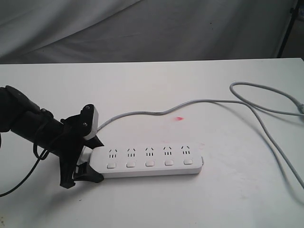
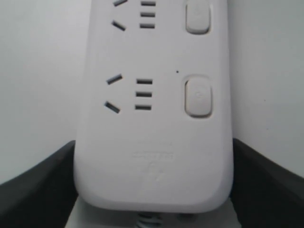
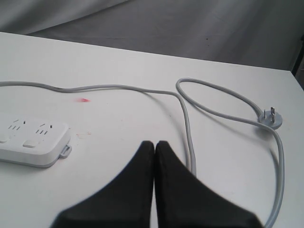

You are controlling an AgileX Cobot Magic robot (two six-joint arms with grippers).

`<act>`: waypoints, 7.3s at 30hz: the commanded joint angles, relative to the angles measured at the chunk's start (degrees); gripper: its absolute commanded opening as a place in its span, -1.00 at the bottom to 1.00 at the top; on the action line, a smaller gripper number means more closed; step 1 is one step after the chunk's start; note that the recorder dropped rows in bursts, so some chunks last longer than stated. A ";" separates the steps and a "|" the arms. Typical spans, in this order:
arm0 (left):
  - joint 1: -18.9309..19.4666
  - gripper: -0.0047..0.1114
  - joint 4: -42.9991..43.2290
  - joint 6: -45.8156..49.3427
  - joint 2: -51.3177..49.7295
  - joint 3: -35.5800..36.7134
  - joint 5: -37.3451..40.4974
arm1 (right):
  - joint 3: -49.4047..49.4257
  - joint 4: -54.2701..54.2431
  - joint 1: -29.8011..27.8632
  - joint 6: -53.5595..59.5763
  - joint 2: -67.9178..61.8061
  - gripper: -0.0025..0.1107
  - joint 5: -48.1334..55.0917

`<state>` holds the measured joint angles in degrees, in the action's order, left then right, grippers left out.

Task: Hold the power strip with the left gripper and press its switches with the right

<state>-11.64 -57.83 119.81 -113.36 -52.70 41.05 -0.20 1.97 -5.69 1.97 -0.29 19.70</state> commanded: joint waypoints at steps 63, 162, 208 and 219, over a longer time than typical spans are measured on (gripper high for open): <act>-0.41 -0.92 -0.44 0.20 -0.05 -0.30 -0.30 | 0.20 0.03 -0.02 0.12 0.29 -0.96 -39.13; -0.41 -0.92 -0.44 0.20 -0.05 -0.30 -0.30 | -76.58 -55.57 8.57 78.71 -97.77 0.54 31.54; -0.41 -0.92 -0.44 0.20 -0.05 -0.30 -0.30 | -73.84 -60.41 22.03 93.96 -108.10 0.54 22.23; -0.41 -0.92 -0.44 0.20 -0.05 -0.30 -5.28 | -73.84 -61.06 24.58 95.03 -113.50 0.54 12.34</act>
<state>-11.64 -58.23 119.81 -113.36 -52.70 39.43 -74.27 -58.09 18.41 96.50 -113.94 32.11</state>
